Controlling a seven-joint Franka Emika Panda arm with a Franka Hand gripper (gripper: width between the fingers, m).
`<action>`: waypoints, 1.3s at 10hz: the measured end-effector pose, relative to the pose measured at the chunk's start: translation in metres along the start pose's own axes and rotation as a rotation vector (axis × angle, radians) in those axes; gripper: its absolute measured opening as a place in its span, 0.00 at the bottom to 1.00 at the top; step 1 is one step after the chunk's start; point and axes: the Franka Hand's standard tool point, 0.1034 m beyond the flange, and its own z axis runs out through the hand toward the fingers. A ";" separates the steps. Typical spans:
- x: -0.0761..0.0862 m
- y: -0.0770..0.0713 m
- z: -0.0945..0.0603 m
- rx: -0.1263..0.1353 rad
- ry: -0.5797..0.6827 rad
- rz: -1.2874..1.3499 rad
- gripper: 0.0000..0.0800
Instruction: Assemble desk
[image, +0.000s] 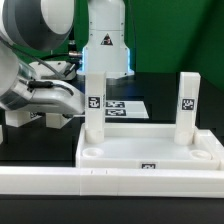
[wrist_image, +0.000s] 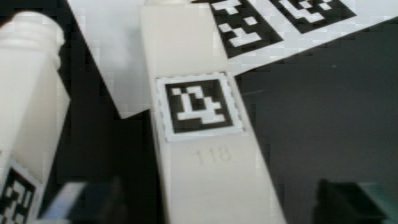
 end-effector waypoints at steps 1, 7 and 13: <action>0.000 0.000 0.000 0.000 0.000 0.000 0.47; 0.001 -0.003 -0.009 -0.001 0.012 -0.023 0.36; -0.020 -0.033 -0.076 -0.024 0.104 -0.164 0.36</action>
Offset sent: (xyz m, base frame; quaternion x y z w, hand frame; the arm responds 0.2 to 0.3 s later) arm -0.0006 0.0016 -0.0045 -0.0060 0.0069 -0.0040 1.0000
